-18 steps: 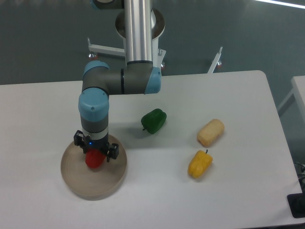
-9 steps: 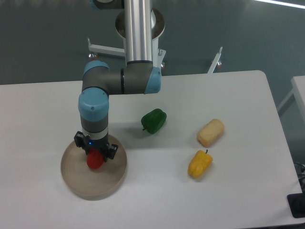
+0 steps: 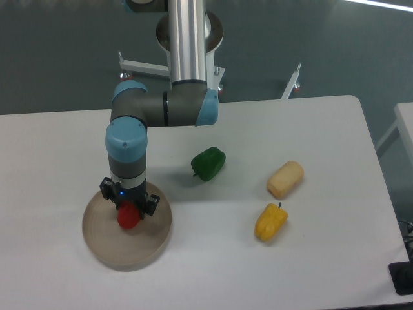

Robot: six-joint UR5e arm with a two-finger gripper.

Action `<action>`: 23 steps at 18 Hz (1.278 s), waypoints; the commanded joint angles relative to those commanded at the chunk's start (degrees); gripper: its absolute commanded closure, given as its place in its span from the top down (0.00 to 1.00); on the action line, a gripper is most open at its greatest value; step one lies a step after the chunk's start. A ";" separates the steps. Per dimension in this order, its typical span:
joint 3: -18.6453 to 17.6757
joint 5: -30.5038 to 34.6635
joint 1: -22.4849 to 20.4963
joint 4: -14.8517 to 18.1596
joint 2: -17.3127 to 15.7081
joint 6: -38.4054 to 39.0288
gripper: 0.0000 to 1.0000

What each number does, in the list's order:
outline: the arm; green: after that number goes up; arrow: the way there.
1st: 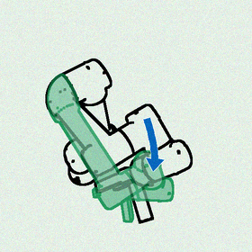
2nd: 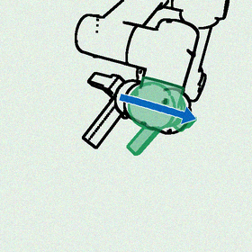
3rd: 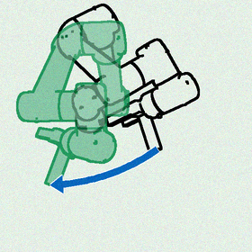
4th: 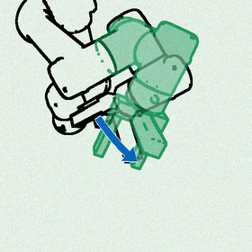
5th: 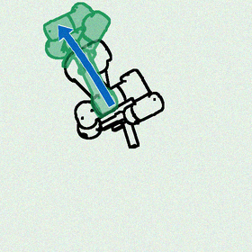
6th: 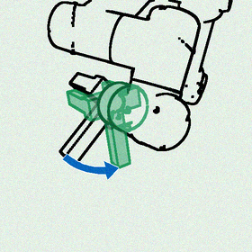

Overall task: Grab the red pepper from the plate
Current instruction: 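Close the gripper around the red pepper, then lift the red pepper off the plate and carry it toward the green pepper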

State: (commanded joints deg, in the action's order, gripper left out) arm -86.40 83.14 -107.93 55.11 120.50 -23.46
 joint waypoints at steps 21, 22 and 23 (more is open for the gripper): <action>10.98 6.41 -18.45 11.69 -2.38 -39.20 0.47; 11.33 6.76 -18.81 11.52 -2.03 -39.73 0.47; 11.51 7.03 -18.90 11.43 -1.94 -39.82 0.47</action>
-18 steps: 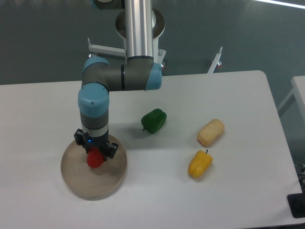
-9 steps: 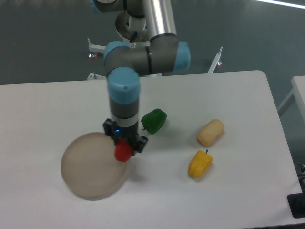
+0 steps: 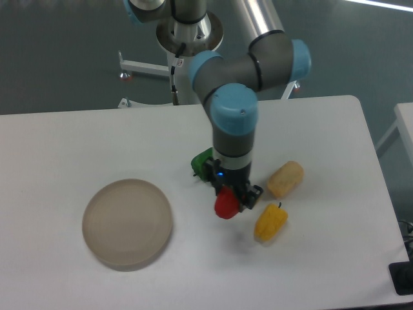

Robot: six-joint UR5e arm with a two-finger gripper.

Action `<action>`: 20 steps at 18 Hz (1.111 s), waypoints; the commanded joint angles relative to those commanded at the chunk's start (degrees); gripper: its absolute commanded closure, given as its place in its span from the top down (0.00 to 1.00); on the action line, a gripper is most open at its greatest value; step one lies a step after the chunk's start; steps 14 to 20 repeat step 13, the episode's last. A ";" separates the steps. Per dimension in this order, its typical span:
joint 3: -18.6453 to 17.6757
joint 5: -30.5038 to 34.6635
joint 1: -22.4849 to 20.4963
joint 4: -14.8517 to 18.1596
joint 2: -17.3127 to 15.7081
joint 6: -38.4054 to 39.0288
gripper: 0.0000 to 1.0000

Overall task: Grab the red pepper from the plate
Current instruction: 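Lift the red pepper off the plate and carry it toward the green pepper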

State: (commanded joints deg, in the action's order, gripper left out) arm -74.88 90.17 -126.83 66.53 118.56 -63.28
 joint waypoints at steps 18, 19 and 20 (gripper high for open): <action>0.79 0.44 0.17 -0.09 0.79 -0.18 0.47; 0.79 0.44 0.17 -0.09 0.79 -0.18 0.47; 0.79 0.44 0.17 -0.09 0.79 -0.18 0.47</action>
